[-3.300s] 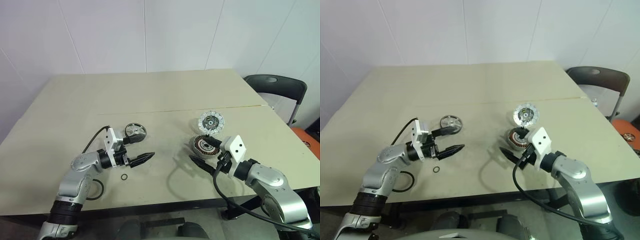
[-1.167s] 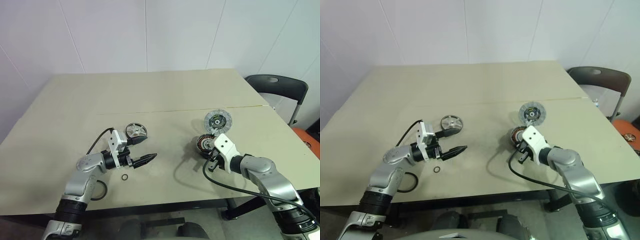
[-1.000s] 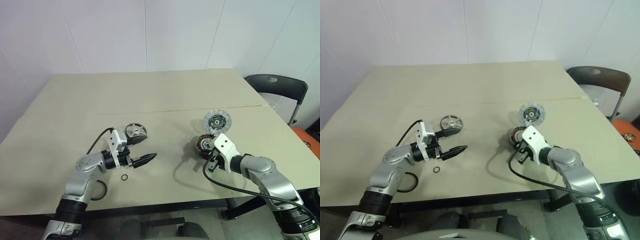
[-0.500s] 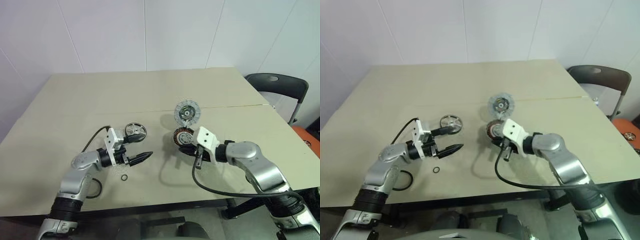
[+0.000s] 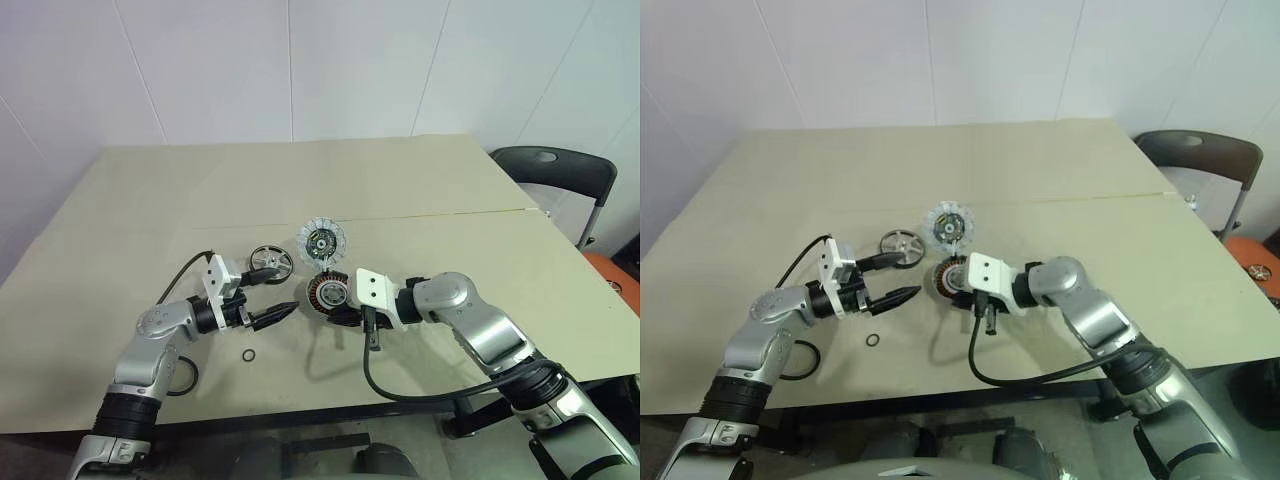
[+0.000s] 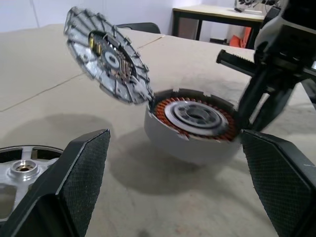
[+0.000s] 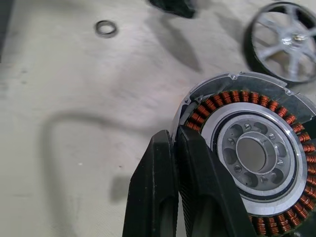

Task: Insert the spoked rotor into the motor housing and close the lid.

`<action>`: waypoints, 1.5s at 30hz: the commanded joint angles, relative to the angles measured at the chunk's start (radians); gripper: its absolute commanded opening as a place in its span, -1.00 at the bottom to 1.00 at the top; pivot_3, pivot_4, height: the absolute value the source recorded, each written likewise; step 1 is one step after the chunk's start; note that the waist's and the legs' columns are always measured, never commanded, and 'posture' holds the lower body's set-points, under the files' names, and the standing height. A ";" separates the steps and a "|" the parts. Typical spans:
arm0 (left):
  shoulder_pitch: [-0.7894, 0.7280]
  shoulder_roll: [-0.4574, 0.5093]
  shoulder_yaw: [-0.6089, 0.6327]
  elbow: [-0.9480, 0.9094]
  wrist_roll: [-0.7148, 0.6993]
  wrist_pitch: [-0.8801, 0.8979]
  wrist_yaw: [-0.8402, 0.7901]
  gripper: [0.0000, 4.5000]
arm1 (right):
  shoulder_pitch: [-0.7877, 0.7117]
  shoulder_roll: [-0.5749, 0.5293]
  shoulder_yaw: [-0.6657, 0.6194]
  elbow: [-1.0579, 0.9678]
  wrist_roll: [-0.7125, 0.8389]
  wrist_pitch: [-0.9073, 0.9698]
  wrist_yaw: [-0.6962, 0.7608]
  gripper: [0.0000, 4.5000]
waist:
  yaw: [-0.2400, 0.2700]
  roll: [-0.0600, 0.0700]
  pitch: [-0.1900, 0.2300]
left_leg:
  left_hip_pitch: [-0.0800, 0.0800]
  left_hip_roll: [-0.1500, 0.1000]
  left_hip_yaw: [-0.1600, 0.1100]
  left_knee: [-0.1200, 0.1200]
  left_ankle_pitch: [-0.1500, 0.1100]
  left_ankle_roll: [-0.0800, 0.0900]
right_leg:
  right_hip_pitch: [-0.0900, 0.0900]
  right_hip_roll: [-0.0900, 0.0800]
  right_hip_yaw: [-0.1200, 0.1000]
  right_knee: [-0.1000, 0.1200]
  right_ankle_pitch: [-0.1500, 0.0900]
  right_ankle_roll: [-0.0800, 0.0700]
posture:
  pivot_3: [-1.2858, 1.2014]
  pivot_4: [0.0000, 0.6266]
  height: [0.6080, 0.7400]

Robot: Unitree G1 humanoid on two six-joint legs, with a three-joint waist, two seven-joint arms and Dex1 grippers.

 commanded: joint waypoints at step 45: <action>0.369 0.178 0.101 -0.360 -0.051 0.066 -0.032 1.00 | -0.025 -0.022 -0.214 0.138 0.051 -0.077 0.033 0.24 | -0.002 0.001 0.001 | 0.001 0.000 0.001 0.001 -0.002 -0.003 | -0.002 -0.004 0.001 0.003 -0.002 -0.004 | 0.03 -1.00 1.00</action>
